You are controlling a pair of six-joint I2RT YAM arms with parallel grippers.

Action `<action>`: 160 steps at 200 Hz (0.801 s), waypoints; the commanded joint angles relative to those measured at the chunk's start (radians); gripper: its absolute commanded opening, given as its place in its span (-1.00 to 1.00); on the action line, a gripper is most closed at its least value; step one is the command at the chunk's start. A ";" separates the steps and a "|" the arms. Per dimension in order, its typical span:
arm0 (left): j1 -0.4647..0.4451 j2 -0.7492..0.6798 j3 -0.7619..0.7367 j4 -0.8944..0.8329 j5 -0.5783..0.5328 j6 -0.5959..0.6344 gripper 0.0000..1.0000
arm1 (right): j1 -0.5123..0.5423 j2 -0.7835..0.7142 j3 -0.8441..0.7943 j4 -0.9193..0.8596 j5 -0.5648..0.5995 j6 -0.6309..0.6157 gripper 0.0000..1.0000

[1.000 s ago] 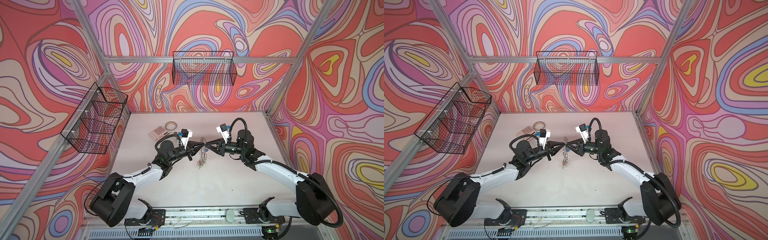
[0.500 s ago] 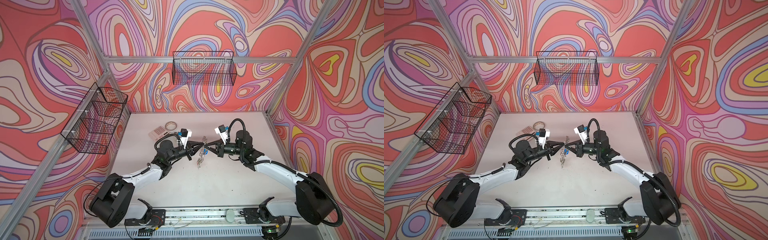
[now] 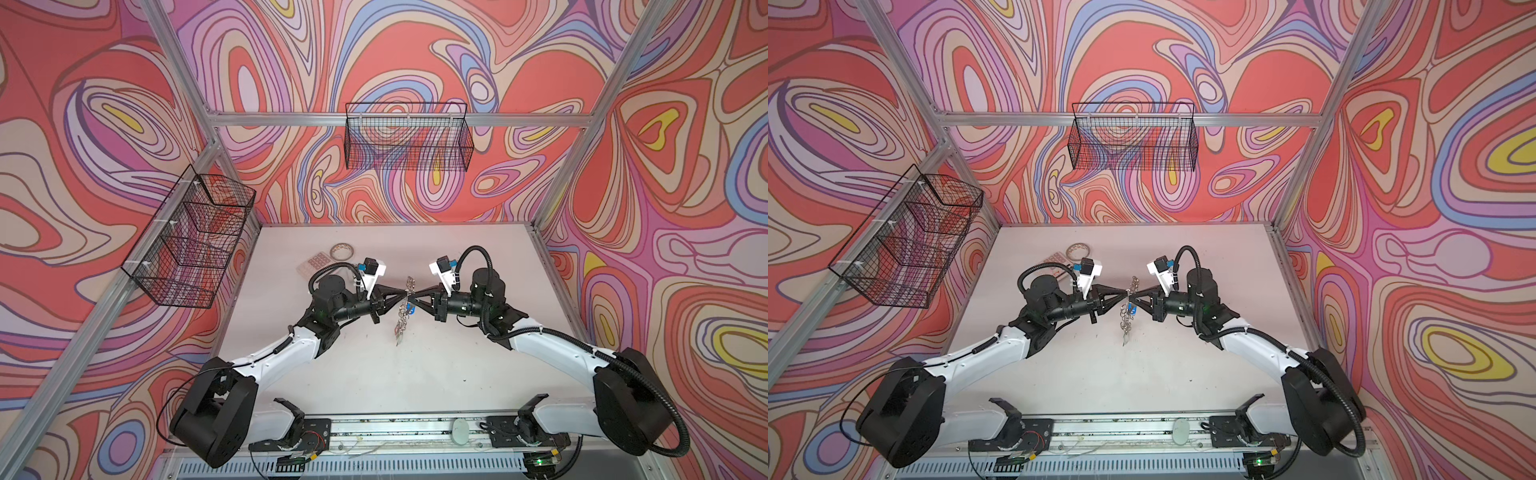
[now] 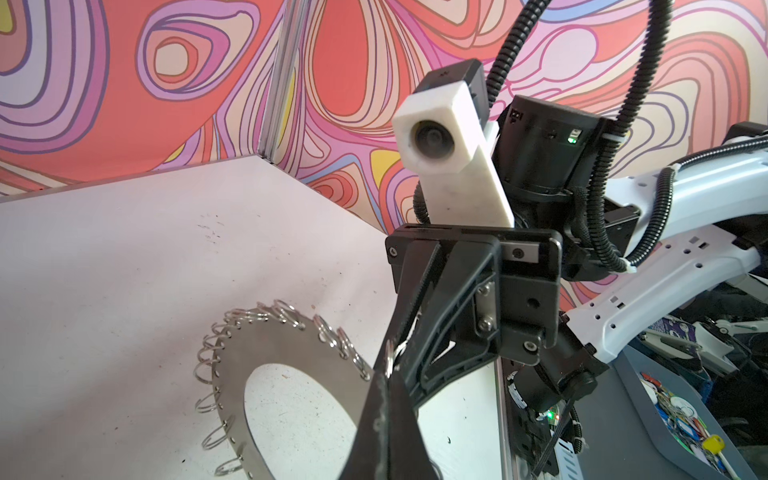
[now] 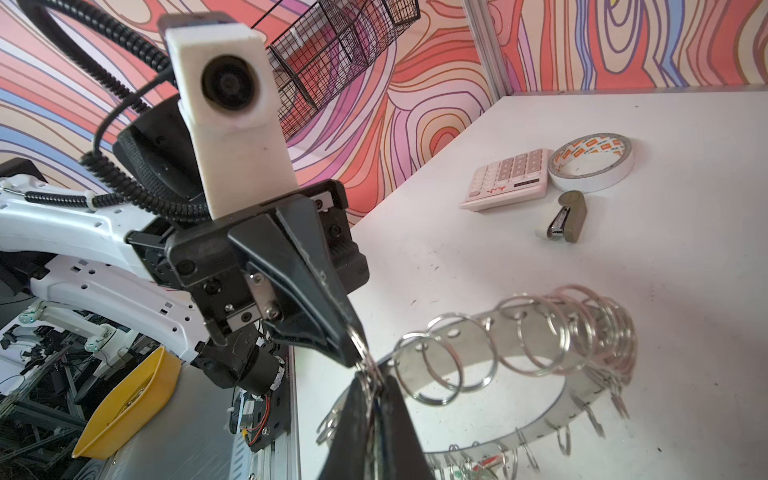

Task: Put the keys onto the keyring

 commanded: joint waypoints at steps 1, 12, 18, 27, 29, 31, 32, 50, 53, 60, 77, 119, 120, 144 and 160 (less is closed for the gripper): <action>0.008 -0.050 0.066 -0.152 0.065 0.112 -0.95 | 0.011 -0.005 -0.013 0.007 0.060 -0.069 -1.00; 0.009 -0.052 0.084 -0.212 0.077 0.145 -0.95 | 0.023 -0.004 -0.008 -0.007 0.070 -0.089 -1.00; 0.009 -0.052 0.095 -0.249 0.081 0.166 -0.95 | 0.026 -0.003 -0.006 -0.010 0.071 -0.094 -1.00; 0.009 -0.052 0.112 -0.300 0.089 0.194 -0.95 | 0.030 0.000 -0.004 -0.014 0.072 -0.100 -1.00; 0.009 -0.052 0.115 -0.310 0.091 0.200 -0.95 | 0.030 0.001 -0.003 -0.015 0.072 -0.100 -1.00; 0.009 -0.052 0.118 -0.319 0.093 0.205 -0.95 | 0.032 0.003 -0.002 -0.015 0.073 -0.101 -1.00; 0.009 -0.052 0.120 -0.321 0.093 0.207 -0.95 | 0.032 0.004 -0.001 -0.016 0.073 -0.102 -1.00; 0.009 -0.050 0.147 -0.398 0.095 0.251 -0.92 | 0.038 0.009 0.007 -0.028 0.073 -0.111 -1.00; 0.009 -0.048 0.152 -0.410 0.095 0.259 -0.91 | 0.039 0.010 0.006 -0.028 0.074 -0.113 -1.00; 0.009 -0.046 0.165 -0.439 0.098 0.276 -0.88 | 0.040 0.012 0.008 -0.029 0.072 -0.113 -1.00; 0.009 -0.037 0.201 -0.515 0.103 0.320 -0.84 | 0.042 0.013 0.010 -0.037 0.071 -0.117 -1.00; 0.009 -0.024 0.260 -0.620 0.102 0.380 -0.68 | 0.045 0.012 0.013 -0.050 0.066 -0.127 -1.00; 0.009 -0.023 0.260 -0.621 0.102 0.381 -0.68 | 0.045 0.013 0.013 -0.051 0.066 -0.127 -1.00; 0.008 -0.011 0.280 -0.658 0.108 0.402 -0.71 | 0.045 0.012 0.013 -0.051 0.064 -0.127 -1.00; 0.009 -0.004 0.288 -0.674 0.115 0.409 -0.73 | 0.045 0.010 0.012 -0.051 0.063 -0.127 -1.00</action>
